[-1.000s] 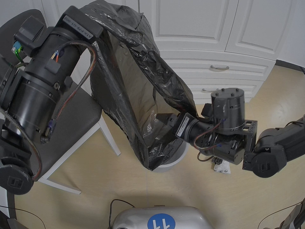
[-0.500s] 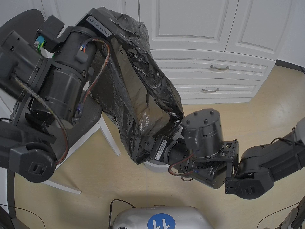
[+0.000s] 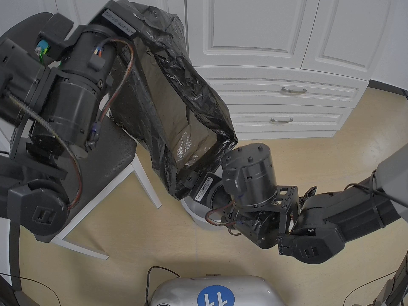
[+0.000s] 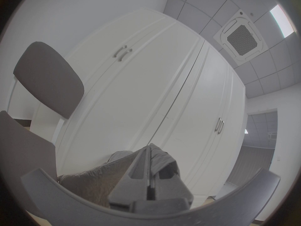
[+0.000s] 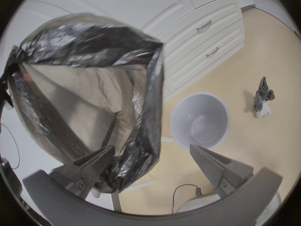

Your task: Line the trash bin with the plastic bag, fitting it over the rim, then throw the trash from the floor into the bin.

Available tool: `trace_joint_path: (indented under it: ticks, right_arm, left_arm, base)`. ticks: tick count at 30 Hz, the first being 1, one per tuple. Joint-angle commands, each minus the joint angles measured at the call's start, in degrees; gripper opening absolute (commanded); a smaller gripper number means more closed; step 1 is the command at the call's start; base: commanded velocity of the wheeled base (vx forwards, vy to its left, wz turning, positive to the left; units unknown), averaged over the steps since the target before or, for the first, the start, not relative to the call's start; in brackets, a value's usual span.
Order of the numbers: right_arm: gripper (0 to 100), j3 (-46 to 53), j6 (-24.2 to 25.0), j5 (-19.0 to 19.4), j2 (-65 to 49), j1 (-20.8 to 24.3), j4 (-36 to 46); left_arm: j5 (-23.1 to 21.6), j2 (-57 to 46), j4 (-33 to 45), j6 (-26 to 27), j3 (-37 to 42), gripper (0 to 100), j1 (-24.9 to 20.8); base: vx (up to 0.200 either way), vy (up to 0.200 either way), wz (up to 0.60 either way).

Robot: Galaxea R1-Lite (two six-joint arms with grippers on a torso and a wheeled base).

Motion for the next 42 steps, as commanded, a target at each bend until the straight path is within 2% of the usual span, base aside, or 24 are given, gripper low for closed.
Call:
trace_joint_path:
  ticks: [1,2,6,10,15,42]
  right_arm:
    - [100,-3.16,1.18,-2.16,1.77,-0.05,-0.01]
    - [100,-4.75,2.68,-3.21,2.29,-0.05,-0.01]
    - [100,-6.94,6.37,-3.57,3.09,-0.14,-0.01]
    - [100,-10.19,8.48,-6.73,5.46,-0.05,-0.01]
    - [100,-10.55,10.94,-6.73,5.72,1.36,-0.19]
    - [100,-13.27,12.17,-7.17,11.17,2.06,-0.54]
  left_arm:
    - [0.01,-0.4,-1.83,1.26,-0.51,0,0.15]
    - [0.01,-0.49,-2.62,2.23,-0.51,0,0.15]
    - [0.01,-0.67,-2.89,2.67,-0.51,0,0.15]
    - [0.01,-0.58,-2.89,2.67,-0.43,0,0.15]
    - [0.1,-0.14,-2.89,2.67,-0.51,0,0.15]
    - [0.01,-0.05,-3.24,2.75,-0.51,0,0.15]
  base:
    - [0.0,0.0,0.0]
    - [0.0,0.0,0.0]
    - [0.0,0.0,0.0]
    - [0.0,0.0,0.0]
    - [0.0,0.0,0.0]
    - [0.0,0.0,0.0]
